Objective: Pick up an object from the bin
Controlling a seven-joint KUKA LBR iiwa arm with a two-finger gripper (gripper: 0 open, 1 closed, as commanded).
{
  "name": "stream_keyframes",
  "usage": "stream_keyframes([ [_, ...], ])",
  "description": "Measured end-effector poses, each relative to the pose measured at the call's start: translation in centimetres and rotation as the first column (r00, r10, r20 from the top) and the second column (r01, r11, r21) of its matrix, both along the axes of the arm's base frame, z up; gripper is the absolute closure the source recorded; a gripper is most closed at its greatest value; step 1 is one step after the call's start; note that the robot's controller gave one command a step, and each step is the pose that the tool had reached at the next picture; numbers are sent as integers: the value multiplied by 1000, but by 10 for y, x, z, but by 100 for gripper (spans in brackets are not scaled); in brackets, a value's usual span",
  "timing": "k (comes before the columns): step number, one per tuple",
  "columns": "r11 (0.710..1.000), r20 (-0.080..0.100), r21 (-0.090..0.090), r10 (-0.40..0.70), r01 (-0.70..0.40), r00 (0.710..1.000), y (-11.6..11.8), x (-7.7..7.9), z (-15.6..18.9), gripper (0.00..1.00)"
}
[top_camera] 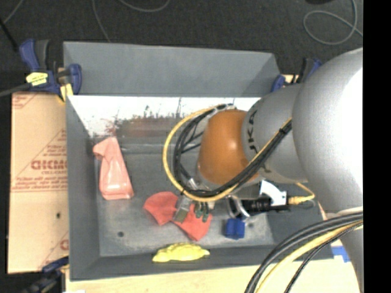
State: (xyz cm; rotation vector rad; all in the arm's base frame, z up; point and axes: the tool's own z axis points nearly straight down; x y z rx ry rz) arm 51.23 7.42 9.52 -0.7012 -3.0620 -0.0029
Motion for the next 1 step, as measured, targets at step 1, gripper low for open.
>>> stream_keyframes([
  [1,1000,5,0,3,-3,1000,0,1,25,100],
])
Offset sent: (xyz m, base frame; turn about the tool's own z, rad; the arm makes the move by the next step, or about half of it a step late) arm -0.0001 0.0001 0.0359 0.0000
